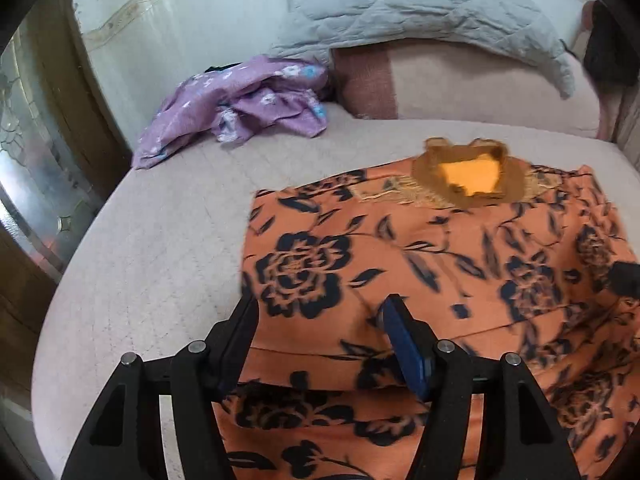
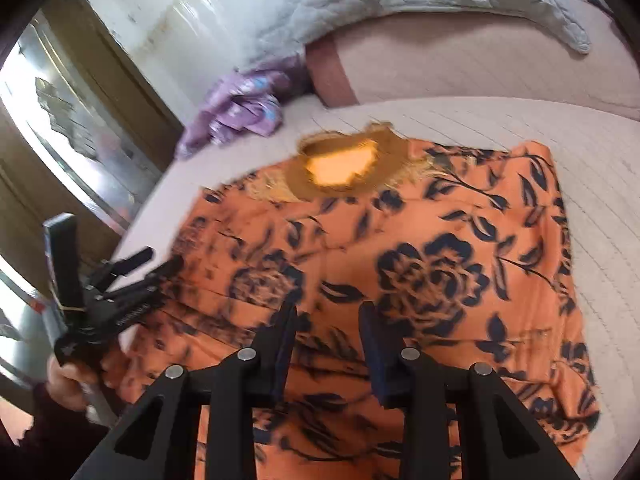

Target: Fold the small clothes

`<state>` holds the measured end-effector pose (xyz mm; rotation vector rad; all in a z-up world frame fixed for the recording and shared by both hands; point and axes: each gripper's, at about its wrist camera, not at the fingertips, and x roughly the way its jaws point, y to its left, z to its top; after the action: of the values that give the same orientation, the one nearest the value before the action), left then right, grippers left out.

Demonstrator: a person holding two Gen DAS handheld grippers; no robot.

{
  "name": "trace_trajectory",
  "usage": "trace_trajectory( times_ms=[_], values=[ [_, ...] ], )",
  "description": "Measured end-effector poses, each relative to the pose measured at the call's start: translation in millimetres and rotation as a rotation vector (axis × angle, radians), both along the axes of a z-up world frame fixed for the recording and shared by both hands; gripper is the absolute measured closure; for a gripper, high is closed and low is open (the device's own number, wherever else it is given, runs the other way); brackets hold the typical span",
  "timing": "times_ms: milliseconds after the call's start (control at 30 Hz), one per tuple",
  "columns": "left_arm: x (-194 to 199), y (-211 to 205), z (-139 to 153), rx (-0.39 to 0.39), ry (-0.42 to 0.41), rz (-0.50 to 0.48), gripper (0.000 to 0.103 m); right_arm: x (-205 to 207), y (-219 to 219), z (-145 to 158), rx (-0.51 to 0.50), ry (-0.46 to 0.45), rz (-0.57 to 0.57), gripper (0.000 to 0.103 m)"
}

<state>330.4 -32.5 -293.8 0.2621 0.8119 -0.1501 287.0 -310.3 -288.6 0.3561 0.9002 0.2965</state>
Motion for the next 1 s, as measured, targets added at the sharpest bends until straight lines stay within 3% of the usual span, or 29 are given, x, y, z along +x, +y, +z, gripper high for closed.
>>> trace_trajectory(
  times_ms=[100, 167, 300, 433, 533, 633, 867, 1000],
  values=[
    [1.8, -16.3, -21.4, 0.074, 0.057, -0.052, 0.037, 7.9, 13.4, -21.0, 0.055, 0.060, 0.038, 0.066],
    [1.5, -20.2, -28.6, 0.103, 0.064, -0.059, 0.037, 14.6, 26.0, -34.9, -0.011, 0.100, 0.055, 0.066],
    [-1.4, -11.7, -9.5, 0.045, 0.041, -0.044, 0.037, 8.8, 30.3, -13.0, -0.018, 0.052, 0.075, 0.067],
    [-20.7, 8.4, 12.3, 0.052, -0.001, -0.031, 0.035, -16.7, 6.7, 13.2, -0.011, 0.005, 0.023, 0.066],
    [-46.1, 32.2, 28.6, 0.071, -0.046, -0.034, 0.024, -47.1, -12.4, 32.2, -0.008, -0.047, -0.046, 0.024],
    [-78.0, 65.9, 40.1, 0.052, -0.061, 0.008, 0.020, -100.9, -46.1, 45.6, 0.007, -0.085, -0.111, 0.025],
    [-161.9, 129.6, 34.0, -0.079, 0.097, 0.020, 0.019, -226.9, -106.0, 27.2, 0.041, 0.014, -0.267, 0.025],
    [-189.0, 141.4, 19.3, -0.169, 0.202, 0.039, 0.019, -260.5, -109.1, 2.8, 0.122, 0.084, -0.283, 0.026]
  ],
)
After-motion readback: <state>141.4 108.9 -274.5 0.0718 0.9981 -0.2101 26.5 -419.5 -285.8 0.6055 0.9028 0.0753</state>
